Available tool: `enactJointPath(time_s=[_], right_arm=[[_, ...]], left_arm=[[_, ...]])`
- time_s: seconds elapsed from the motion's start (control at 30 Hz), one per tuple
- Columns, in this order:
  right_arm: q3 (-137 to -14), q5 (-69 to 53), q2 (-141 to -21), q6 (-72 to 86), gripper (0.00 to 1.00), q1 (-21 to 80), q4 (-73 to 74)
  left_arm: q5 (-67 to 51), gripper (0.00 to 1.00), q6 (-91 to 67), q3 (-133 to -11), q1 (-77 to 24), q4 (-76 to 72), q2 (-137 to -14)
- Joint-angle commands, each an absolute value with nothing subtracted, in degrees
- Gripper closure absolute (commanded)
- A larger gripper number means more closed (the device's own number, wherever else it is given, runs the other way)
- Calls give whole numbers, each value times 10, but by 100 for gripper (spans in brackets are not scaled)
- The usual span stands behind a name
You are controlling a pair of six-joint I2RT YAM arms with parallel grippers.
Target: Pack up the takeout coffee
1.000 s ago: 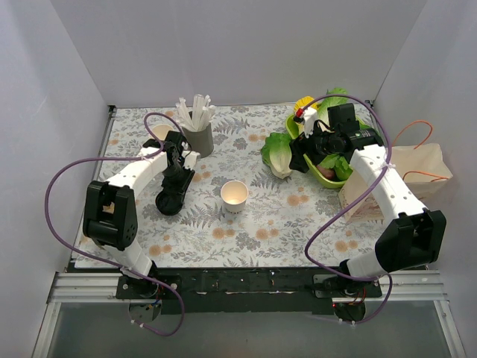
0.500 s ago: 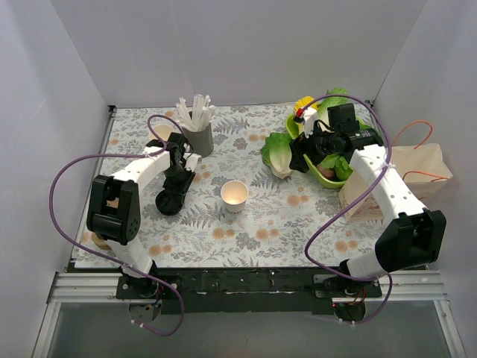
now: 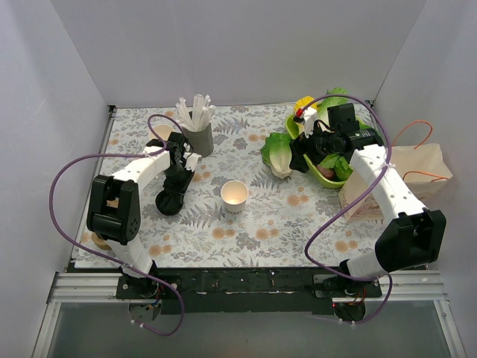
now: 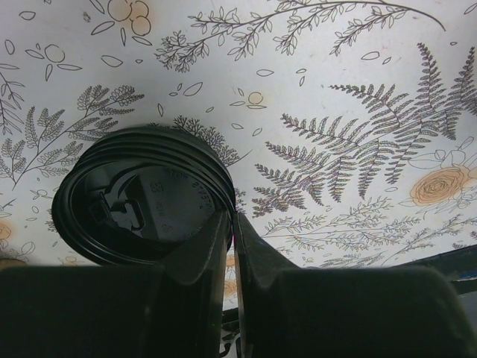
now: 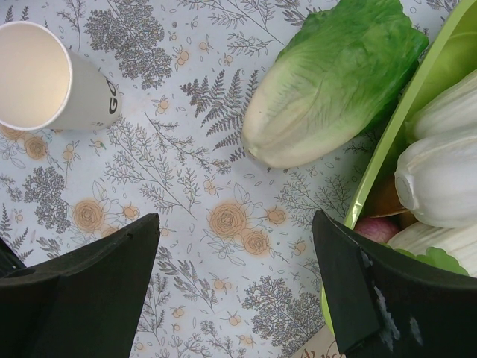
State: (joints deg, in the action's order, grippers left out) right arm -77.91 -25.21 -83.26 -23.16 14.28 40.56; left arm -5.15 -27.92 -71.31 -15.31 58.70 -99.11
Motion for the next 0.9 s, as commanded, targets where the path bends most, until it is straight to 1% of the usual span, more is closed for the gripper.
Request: enactJointPath(time_s=[0.0, 0.53, 0.87], right_arm=[[-786, -255, -832, -236, 9, 146, 402], [-780, -258, -831, -236, 9, 146, 398], [-780, -258, -832, -236, 9, 146, 398]], left_arm=[[-51, 93, -276, -726, -150, 588, -977], [-34, 87, -275, -722, -149, 577, -986], [-47, 87, -276, -725, -150, 585, -997]])
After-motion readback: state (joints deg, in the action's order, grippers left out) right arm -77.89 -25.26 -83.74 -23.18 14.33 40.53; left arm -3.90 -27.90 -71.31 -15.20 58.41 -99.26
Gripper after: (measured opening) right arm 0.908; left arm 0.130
